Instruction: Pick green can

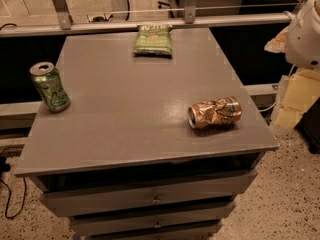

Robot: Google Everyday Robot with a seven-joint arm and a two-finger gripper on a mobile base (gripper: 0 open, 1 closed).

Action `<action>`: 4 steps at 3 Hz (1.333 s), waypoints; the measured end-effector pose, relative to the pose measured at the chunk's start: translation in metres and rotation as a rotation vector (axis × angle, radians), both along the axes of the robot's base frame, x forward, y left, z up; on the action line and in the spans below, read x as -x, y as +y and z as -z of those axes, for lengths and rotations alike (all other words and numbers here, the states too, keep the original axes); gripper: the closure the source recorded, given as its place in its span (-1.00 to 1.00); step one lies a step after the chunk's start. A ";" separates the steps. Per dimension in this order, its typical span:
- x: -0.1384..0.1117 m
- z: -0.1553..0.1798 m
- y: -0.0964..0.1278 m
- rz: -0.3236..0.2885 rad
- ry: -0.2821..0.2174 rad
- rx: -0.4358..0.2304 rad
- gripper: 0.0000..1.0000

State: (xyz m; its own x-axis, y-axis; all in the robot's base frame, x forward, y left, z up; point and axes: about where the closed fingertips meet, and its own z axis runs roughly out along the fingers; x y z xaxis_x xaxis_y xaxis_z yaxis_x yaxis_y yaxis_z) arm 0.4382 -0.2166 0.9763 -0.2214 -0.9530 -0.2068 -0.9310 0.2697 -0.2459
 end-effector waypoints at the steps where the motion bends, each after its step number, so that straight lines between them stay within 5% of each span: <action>1: 0.000 0.000 0.000 0.000 0.000 0.000 -1.00; 2: -0.013 0.014 0.026 -0.050 0.002 -0.054 -1.00; 4: -0.076 0.076 0.202 -0.260 0.003 -0.306 -1.00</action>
Offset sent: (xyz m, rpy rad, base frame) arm 0.0604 0.1211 -0.0682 0.2641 0.0321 0.2431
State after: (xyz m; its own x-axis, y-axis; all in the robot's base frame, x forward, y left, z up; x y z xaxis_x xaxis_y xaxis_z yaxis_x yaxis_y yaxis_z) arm 0.5143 -0.0147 0.9005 0.0178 -0.8717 -0.4898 -0.9784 0.0857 -0.1881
